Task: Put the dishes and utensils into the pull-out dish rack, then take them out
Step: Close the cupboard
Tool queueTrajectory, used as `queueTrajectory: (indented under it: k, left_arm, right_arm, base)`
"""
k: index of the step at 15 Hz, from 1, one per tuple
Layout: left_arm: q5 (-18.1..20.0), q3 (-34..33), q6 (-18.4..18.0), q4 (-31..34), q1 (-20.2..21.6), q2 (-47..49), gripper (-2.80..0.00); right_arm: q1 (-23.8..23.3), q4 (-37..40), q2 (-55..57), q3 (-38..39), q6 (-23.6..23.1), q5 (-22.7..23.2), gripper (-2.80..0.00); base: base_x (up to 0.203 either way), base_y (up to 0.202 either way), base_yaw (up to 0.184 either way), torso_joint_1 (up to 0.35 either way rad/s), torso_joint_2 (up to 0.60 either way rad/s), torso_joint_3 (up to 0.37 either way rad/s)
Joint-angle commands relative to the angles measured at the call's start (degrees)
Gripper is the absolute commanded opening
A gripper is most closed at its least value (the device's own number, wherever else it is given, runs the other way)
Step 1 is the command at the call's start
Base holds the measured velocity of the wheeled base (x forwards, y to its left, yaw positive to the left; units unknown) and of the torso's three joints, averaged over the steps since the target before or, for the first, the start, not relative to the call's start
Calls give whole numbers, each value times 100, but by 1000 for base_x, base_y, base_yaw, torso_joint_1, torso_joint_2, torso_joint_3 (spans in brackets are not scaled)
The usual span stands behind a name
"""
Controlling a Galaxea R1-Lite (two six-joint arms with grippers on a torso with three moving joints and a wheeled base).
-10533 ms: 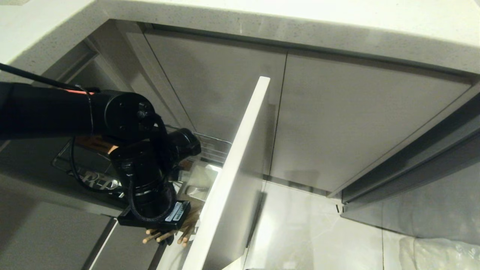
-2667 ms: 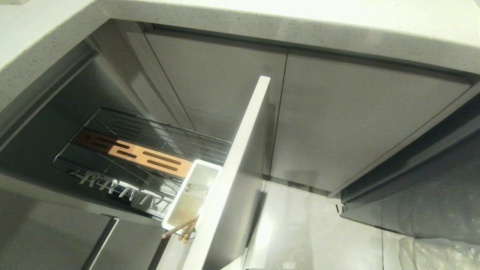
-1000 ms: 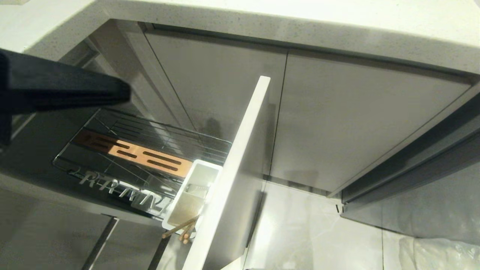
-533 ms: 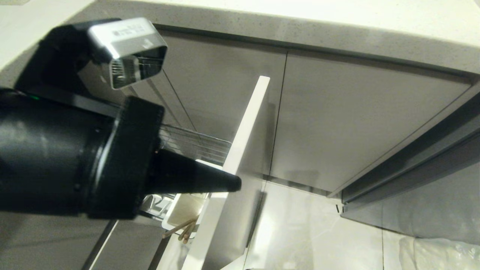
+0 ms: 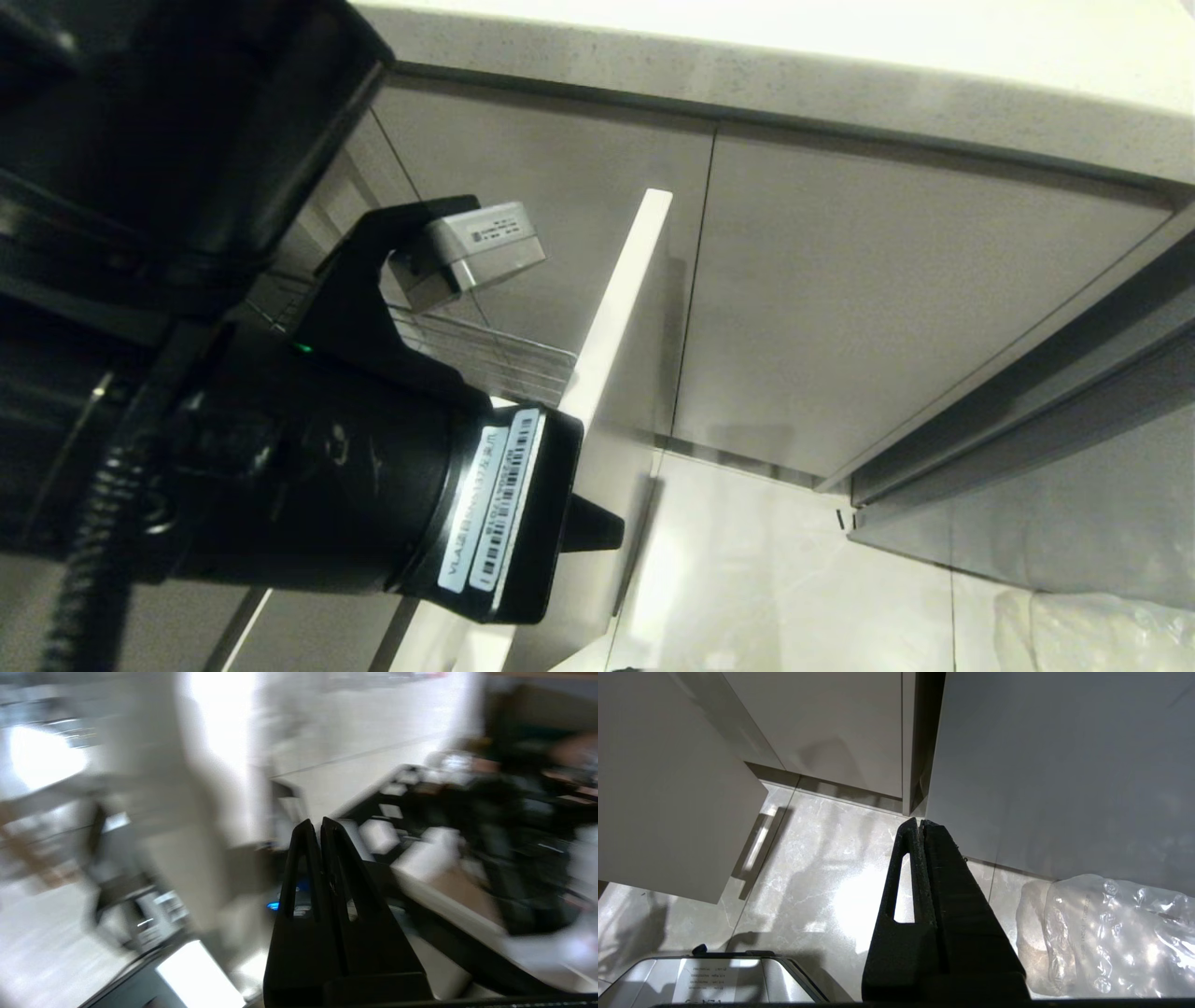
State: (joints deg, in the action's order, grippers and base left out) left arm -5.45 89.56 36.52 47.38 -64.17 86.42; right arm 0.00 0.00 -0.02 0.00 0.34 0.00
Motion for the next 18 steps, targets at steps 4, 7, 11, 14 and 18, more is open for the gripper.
queueTrajectory:
  k: [4,7,11,14,18]
  left_arm:
    - [-1063,176,22,340,-33,287,-280]
    - [-1585,176,15,343,-44,255,-280]
    - [-2718,218,22,667,-75,206,-280]
    - [-3876,228,69,1194,-53,211,-280]
    - [-4488,255,276,1789,307,190,-280]
  right_arm:
    - [0,0,2,0,2,0,-280]
    - [0,0,2,0,2,0,-280]
    - [0,0,2,0,2,0,-280]
    - [0,0,2,0,2,0,-280]
    - [0,0,2,0,2,0,-280]
  base:
    - [0,0,0,0,0,0]
    - [0,0,0,0,0,0]
    - [0,0,0,0,0,0]
    - [0,0,0,0,0,0]
    - [0,0,0,0,0,0]
